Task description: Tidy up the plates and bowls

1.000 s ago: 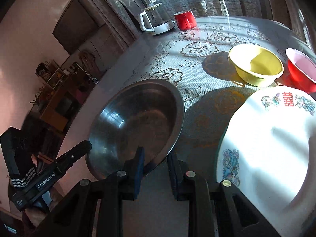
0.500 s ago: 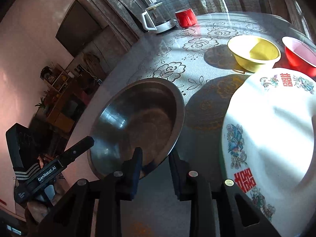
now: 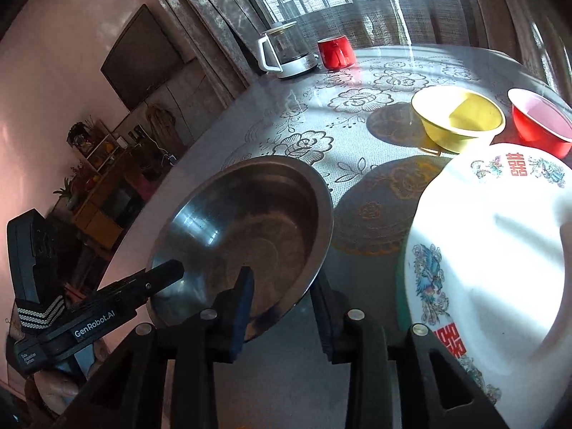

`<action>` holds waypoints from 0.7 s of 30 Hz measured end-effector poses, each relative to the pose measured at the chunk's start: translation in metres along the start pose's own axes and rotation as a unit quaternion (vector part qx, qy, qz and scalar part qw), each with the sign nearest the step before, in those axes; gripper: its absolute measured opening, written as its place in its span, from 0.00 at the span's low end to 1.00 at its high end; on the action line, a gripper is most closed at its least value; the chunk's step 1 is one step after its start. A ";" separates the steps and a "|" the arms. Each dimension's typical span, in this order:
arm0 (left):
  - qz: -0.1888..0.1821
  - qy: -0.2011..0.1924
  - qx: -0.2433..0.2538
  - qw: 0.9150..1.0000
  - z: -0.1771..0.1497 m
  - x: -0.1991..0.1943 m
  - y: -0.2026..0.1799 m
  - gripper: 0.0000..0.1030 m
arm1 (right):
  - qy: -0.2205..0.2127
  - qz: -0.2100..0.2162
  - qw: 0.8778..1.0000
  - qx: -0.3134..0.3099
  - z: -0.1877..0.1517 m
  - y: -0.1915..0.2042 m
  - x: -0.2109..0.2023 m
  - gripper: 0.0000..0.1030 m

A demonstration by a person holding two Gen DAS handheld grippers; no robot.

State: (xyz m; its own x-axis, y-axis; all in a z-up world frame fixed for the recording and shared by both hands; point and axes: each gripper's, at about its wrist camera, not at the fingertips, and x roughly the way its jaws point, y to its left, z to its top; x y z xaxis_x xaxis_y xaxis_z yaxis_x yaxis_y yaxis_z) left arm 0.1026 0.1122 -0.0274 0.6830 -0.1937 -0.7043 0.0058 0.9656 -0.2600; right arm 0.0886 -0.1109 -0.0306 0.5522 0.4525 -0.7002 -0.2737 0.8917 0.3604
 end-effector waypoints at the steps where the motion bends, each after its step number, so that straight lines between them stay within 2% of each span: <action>1: 0.000 -0.004 0.000 1.000 -0.001 -0.001 0.000 0.27 | -0.001 -0.002 1.000 -0.004 0.000 0.001 0.000 0.30; 2: 0.005 -0.005 0.000 1.000 0.000 -0.001 0.000 0.27 | 0.001 -0.003 1.000 -0.007 -0.001 0.001 0.001 0.24; 5: -0.001 -0.004 -0.003 1.000 -0.002 -0.002 0.000 0.26 | 0.002 0.008 1.000 0.005 -0.003 -0.004 -0.001 0.23; 8: -0.018 0.004 -0.009 1.000 -0.005 -0.005 0.000 0.26 | 0.000 0.000 1.000 0.007 -0.004 -0.005 -0.003 0.23; 21: 0.004 0.008 -0.002 1.000 -0.019 -0.019 -0.010 0.26 | 0.006 0.009 1.000 0.001 -0.008 -0.002 -0.001 0.23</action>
State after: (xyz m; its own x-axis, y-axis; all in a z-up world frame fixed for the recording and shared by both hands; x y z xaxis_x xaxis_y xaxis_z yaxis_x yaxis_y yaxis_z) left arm 0.0757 0.1028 -0.0242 0.6713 -0.1881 -0.7169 -0.0028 0.9666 -0.2563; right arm 0.0826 -0.1132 -0.0356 0.5369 0.4692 -0.7011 -0.2819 0.8831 0.3752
